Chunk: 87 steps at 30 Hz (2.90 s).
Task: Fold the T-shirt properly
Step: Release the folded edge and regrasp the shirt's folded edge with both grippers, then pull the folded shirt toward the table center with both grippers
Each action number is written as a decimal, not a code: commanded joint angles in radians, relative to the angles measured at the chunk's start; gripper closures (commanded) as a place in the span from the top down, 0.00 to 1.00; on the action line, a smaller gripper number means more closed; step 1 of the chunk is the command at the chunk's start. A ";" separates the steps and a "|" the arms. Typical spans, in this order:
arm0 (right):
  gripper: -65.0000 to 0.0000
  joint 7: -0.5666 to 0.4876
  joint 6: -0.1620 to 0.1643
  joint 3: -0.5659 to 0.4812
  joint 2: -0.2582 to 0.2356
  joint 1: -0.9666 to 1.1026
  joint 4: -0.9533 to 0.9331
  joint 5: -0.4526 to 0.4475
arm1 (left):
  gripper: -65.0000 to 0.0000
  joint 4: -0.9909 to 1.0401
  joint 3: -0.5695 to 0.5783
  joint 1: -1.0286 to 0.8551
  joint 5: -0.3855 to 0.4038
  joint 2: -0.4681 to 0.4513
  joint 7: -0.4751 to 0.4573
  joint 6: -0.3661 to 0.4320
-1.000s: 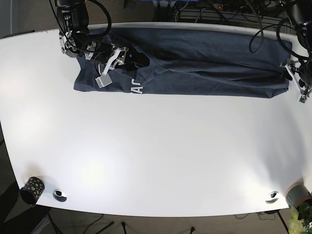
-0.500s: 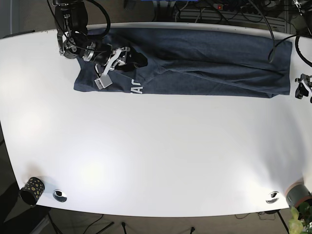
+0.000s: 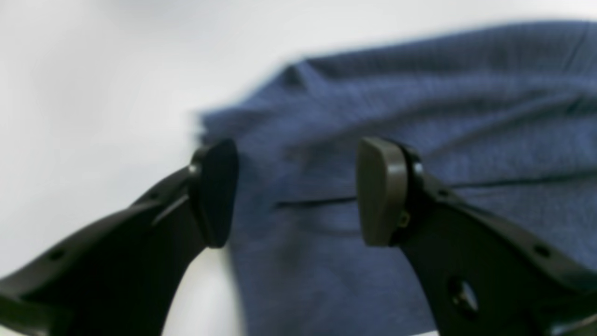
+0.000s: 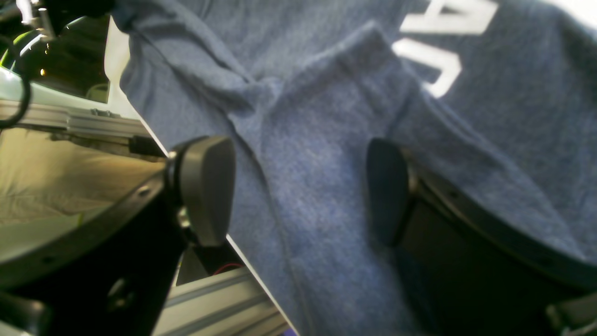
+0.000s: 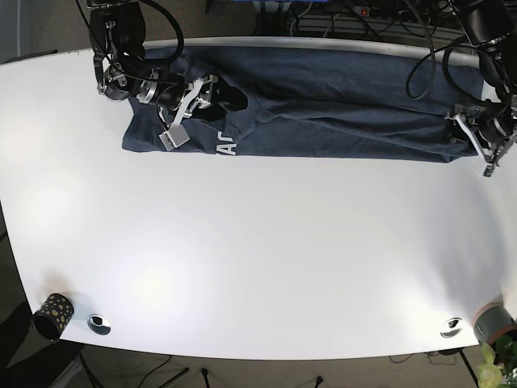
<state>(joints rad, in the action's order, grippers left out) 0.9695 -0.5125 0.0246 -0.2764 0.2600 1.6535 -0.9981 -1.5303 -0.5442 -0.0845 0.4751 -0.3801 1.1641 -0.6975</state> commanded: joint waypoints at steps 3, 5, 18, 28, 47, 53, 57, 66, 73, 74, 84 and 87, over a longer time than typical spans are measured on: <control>0.65 -0.016 -0.005 0.005 -0.010 0.011 0.020 0.051 | 0.57 -0.016 0.040 -0.011 -0.086 0.007 -0.013 -0.001; 0.65 -0.016 -0.005 0.005 -0.010 0.012 0.021 0.101 | 0.57 -0.023 0.046 -0.022 -0.123 0.016 -0.008 -0.001; 0.65 -0.077 -0.016 0.085 0.055 0.058 0.178 0.648 | 0.46 0.020 0.052 -0.146 -0.161 -0.016 -0.187 -0.001; 0.65 -0.200 -0.016 0.085 0.050 -0.047 -0.037 0.692 | 0.46 0.192 0.069 0.036 -0.293 -0.013 -0.192 -0.001; 0.65 -0.274 -0.018 0.079 0.035 -0.511 -0.384 0.689 | 0.57 0.345 0.108 0.409 -0.295 0.073 -0.154 -0.001; 0.65 -0.172 -0.018 0.088 0.033 -0.509 -0.220 0.687 | 0.58 0.231 -0.040 0.409 -0.296 0.073 -0.079 -0.001; 0.65 -0.123 -0.018 0.088 0.039 -0.469 -0.134 0.687 | 0.58 0.239 -0.141 0.407 -0.296 0.066 -0.079 -0.001; 0.65 -0.123 -0.018 0.087 0.072 -0.416 -0.094 0.686 | 0.58 0.383 -0.182 0.392 -0.295 0.051 -0.086 -0.001; 0.65 -0.122 -0.018 0.087 0.072 -0.402 -0.092 0.686 | 0.58 0.495 -0.176 0.400 -0.295 0.051 -0.161 -0.001; 0.65 -0.122 -0.018 0.087 0.072 -0.402 -0.092 0.686 | 0.58 0.517 -0.175 0.400 -0.295 0.051 -0.172 -0.001; 0.65 -0.122 -0.018 0.087 0.073 -0.397 -0.085 0.686 | 0.57 0.567 -0.119 0.420 -0.295 0.066 -0.191 -0.001; 0.65 -0.122 -0.018 0.087 0.076 -0.396 -0.083 0.686 | 0.52 0.563 -0.115 0.420 -0.295 0.094 -0.191 -0.001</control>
<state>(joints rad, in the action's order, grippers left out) 0.8680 -0.5274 0.1078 -0.1944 -0.1150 1.5452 -0.2958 -0.9657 -0.6674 0.3309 0.1932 -0.2970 0.9371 -0.6971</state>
